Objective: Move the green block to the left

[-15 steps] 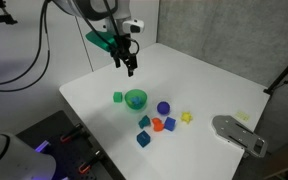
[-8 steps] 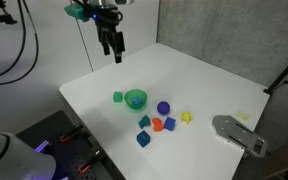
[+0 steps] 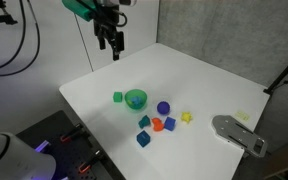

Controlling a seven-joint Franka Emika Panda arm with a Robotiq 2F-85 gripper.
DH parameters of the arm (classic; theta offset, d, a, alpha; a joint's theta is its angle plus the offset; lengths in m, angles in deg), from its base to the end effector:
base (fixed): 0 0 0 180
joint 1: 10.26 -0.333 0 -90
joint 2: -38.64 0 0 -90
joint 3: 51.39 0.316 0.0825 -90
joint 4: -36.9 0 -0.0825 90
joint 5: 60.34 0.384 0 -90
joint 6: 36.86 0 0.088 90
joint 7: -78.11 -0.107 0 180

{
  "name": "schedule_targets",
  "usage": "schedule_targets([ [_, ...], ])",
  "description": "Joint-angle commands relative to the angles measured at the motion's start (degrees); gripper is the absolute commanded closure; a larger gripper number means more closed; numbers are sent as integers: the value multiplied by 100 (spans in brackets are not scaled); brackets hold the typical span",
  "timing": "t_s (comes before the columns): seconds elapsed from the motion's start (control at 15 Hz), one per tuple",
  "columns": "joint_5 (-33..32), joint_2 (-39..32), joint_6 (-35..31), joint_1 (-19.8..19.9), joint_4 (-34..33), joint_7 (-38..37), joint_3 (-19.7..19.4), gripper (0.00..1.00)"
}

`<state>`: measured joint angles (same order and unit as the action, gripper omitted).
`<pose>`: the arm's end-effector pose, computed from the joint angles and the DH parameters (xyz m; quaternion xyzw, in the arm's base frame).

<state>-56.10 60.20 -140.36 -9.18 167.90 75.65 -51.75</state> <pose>0.4267 -0.0047 0.4919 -0.9970 0.0442 0.0521 0.0362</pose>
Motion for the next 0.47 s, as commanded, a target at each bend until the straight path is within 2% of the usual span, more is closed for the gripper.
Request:
schedule_targets([
  [0.0,216,-46,209,-58,-145,404,-142,0],
  [0.4,123,-13,32,-18,-11,310,-90,0],
])
